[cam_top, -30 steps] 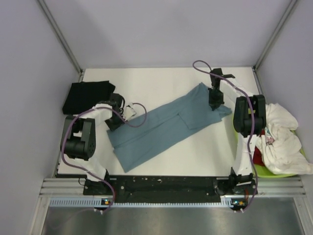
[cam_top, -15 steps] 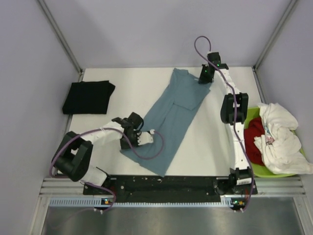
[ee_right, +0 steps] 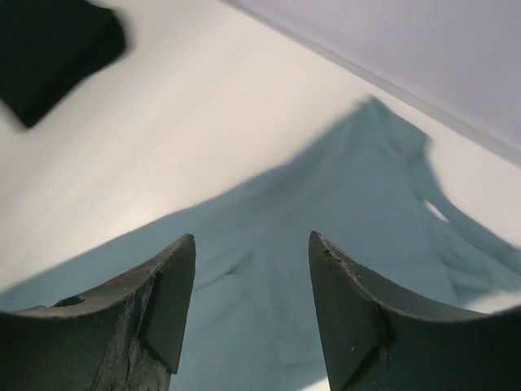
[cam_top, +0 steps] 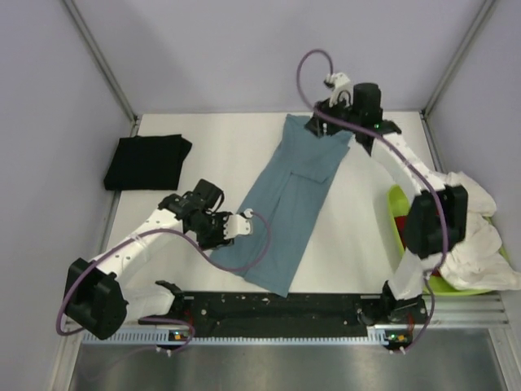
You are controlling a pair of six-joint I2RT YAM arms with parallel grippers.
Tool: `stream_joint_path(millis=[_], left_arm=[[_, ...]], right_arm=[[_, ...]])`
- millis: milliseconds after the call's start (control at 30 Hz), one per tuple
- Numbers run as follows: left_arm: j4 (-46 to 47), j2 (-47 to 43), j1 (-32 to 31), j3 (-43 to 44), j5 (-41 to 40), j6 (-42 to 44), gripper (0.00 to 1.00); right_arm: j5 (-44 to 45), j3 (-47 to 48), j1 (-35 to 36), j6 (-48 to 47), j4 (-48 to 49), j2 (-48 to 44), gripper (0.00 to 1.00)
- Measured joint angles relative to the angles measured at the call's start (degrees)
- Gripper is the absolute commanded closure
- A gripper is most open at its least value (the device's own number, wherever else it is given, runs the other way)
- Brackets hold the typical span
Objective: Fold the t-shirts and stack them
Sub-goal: Rotate the tshirt 75 degrees, then grab the bottom of the folded rectangular tshirt with both arms
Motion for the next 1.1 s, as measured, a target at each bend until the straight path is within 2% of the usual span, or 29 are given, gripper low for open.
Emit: stream_joint_path(millis=[67,167,300,467,633,833,900,967,1033,1100], left_arm=[[0.9,-0.1,0.0,-0.4,2.6,1.7,0.49],[3.6,-0.9,0.0,-3.0,5.3,6.0,0.48],[5.2,-1.3,0.0,-7.3,6.5,12.7,0.45],[6.9,-1.4,-0.1,-11.7,6.1,20.2,0.44],[8.9,-1.5,-0.2,-15.2,4.3,24.4,0.44],[10.1,-0.4,-0.3,-15.9,2.6,26.3,0.45],[10.2,-0.1,-0.5,-15.8,2.2,26.3,0.47],[10.2,0.3,-0.6,-15.6,1.8,26.3,0.54],[10.2,0.6,-0.7,-15.6,1.3,26.2,0.77],[10.2,1.1,-1.0,-15.6,0.7,26.0,0.99]], right_arm=[[-5.8,-12.9,5.0,-6.8,5.8,-11.5,0.38],[-14.2,-32.5,16.5,-20.7,11.7,-26.8,0.36],[-16.3,-48.2,31.3,-36.0,7.4,-35.8,0.37],[-10.2,-55.9,46.0,-46.3,-3.0,-36.7,0.38],[-5.4,-61.2,56.1,-49.9,-5.0,-36.7,0.4],[-1.1,-61.9,58.4,-50.7,-0.3,-31.4,0.46],[-0.2,-61.9,58.4,-50.6,0.9,-28.4,0.56],[-0.1,-60.2,58.4,-50.8,1.6,-26.3,0.81],[0.7,-59.2,58.4,-51.1,2.0,-24.1,0.97],[0.1,-58.7,58.6,-50.5,1.9,-23.6,1.0]])
